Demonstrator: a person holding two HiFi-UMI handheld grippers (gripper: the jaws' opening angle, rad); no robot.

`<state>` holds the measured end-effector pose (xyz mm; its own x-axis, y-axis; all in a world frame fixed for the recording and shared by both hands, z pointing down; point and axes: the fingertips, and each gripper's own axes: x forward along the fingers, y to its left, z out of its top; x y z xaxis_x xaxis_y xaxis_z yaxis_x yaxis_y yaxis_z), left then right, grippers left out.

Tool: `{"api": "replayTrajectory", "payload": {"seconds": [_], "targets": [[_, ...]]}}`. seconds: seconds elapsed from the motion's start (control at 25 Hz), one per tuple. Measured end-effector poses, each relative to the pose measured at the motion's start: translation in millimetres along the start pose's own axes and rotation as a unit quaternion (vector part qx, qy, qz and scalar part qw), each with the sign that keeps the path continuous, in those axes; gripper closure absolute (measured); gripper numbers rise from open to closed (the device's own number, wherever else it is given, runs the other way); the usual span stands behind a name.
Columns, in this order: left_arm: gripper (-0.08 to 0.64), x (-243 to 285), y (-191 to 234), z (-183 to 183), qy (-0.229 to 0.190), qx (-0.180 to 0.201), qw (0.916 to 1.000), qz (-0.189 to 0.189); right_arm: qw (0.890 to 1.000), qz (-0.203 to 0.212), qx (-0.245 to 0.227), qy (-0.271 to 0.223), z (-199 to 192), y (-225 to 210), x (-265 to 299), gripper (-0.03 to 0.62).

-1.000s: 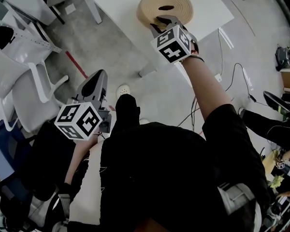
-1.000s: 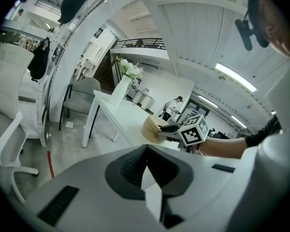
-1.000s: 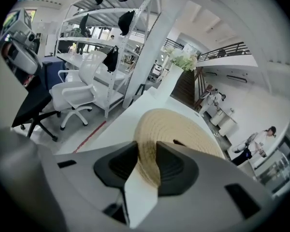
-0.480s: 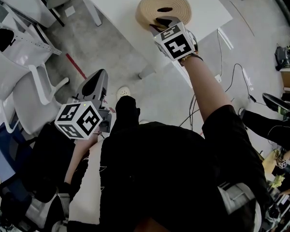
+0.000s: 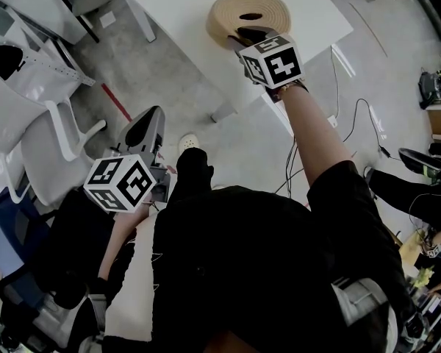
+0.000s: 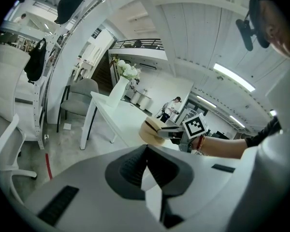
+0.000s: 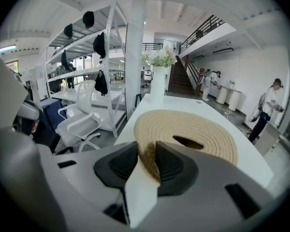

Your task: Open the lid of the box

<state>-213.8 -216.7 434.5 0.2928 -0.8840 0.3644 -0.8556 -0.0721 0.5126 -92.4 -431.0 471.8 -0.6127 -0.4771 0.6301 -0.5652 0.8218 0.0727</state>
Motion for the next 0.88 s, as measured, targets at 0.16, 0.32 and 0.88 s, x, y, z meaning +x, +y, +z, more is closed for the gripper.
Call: {"api": "replayTrajectory", "payload": {"seconds": [0.16, 0.32, 0.88], "targets": [[0.549, -1, 0, 2, -0.001, 0.0, 1.0, 0.0, 1.0, 0.009, 0.022, -0.011, 3, 0, -2, 0.472], [0.549, -1, -1, 2, -0.002, 0.0, 1.0, -0.001, 0.999, 0.015, 0.034, -0.017, 4, 0, -4, 0.474], [0.549, 2, -8, 6, -0.004, 0.008, 1.0, -0.004, 0.996, 0.025, 0.067, -0.049, 14, -5, -16, 0.476]]}}
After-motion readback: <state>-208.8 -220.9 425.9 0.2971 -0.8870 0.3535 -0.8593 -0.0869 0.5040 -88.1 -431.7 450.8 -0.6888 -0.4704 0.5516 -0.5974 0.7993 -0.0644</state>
